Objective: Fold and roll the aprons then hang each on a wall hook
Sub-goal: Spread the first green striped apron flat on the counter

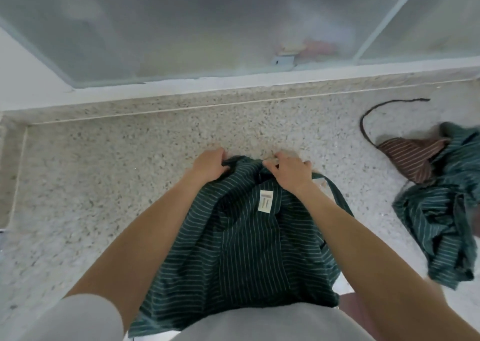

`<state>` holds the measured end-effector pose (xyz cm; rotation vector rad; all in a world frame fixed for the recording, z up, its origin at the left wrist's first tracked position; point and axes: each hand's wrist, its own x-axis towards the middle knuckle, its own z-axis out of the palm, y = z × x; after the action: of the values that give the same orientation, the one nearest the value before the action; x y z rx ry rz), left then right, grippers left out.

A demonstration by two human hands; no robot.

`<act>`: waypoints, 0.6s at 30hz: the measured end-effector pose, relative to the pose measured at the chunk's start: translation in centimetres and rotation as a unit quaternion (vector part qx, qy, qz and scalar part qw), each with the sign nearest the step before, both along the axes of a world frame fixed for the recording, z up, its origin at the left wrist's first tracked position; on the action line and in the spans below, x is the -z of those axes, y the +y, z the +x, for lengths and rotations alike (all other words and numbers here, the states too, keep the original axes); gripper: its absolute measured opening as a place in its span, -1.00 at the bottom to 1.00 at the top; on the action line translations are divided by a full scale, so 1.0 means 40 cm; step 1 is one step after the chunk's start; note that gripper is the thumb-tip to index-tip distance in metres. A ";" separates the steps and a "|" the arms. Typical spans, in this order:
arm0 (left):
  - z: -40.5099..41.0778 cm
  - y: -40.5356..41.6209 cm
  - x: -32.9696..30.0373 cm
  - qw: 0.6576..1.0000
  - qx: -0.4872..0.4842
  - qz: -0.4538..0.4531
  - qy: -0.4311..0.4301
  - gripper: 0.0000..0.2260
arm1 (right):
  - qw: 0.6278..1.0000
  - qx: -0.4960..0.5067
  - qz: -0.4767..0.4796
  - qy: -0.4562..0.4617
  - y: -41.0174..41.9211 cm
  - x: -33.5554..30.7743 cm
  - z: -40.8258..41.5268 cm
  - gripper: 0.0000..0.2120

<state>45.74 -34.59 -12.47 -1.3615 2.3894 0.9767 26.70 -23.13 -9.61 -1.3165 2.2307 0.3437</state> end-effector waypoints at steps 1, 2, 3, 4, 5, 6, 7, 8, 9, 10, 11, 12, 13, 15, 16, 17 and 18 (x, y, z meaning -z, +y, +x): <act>-0.001 -0.003 -0.002 1.000 -0.009 0.006 0.017 -0.79 | 1.000 0.001 0.008 -0.003 0.003 -0.001 0.007 -0.44; 0.003 -0.005 -0.008 0.997 -0.046 0.027 0.049 -0.83 | 1.000 -0.004 0.011 -0.007 0.009 -0.003 0.010 -0.47; 0.010 -0.004 -0.024 0.989 -0.098 0.058 0.092 -0.86 | 1.000 -0.012 0.012 -0.014 0.017 -0.006 0.009 -0.52; 0.020 -0.007 -0.041 0.974 -0.152 0.095 0.137 -0.88 | 0.999 -0.015 0.005 -0.030 0.023 -0.011 0.005 -0.57; 0.033 -0.010 -0.062 0.957 -0.192 0.117 0.184 -0.89 | 0.999 -0.016 -0.010 -0.052 0.028 -0.019 -0.001 -0.62; 0.049 -0.016 -0.084 0.946 -0.210 0.115 0.221 -0.90 | 0.997 -0.017 -0.027 -0.070 0.030 -0.030 -0.007 -0.66; 0.067 -0.021 -0.108 0.941 -0.211 0.094 0.247 -0.91 | 0.996 -0.021 -0.041 -0.078 0.030 -0.043 -0.013 -0.67; 0.086 -0.028 -0.129 0.940 -0.207 0.065 0.264 -0.92 | 0.996 -0.033 -0.043 -0.070 0.028 -0.055 -0.017 -0.66; 0.105 -0.036 -0.152 0.940 -0.202 0.031 0.275 -0.92 | 0.997 -0.055 -0.035 -0.042 0.024 -0.069 -0.018 -0.64; 0.123 -0.045 -0.167 0.940 -0.200 -0.002 0.278 -0.92 | 0.997 -0.076 -0.019 0.000 0.024 -0.076 -0.019 -0.62; 0.143 -0.056 -0.182 0.941 -0.197 -0.041 0.273 -0.90 | 0.995 -0.091 -0.012 0.045 0.025 -0.085 -0.018 -0.62; 0.164 -0.069 -0.186 0.944 -0.194 -0.081 0.254 -0.87 | 0.993 -0.090 -0.008 0.074 0.029 -0.088 -0.022 -0.61; 0.186 -0.082 -0.186 0.949 -0.189 -0.120 0.223 -0.85 | 0.993 -0.077 -0.012 0.084 0.035 -0.089 -0.026 -0.58; 0.238 -0.100 -0.167 0.959 -0.176 -0.176 0.136 -0.81 | 0.996 -0.045 -0.053 0.056 0.052 -0.082 -0.028 -0.50; 0.259 -0.105 -0.152 0.965 -0.162 -0.188 0.079 -0.79 | 0.995 -0.038 -0.090 0.031 0.059 -0.074 -0.029 -0.49; 0.278 -0.107 -0.136 0.971 -0.143 -0.191 0.020 -0.75 | 0.990 -0.045 -0.133 0.011 0.059 -0.069 -0.024 -0.50; 0.289 -0.107 -0.117 0.975 -0.119 -0.187 -0.025 -0.69 | 0.983 -0.054 -0.174 -0.005 0.054 -0.065 -0.018 -0.52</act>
<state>57.31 -38.86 -7.80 -1.8137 2.4999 0.5445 26.00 -20.98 -7.00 -1.6153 2.2885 -0.0187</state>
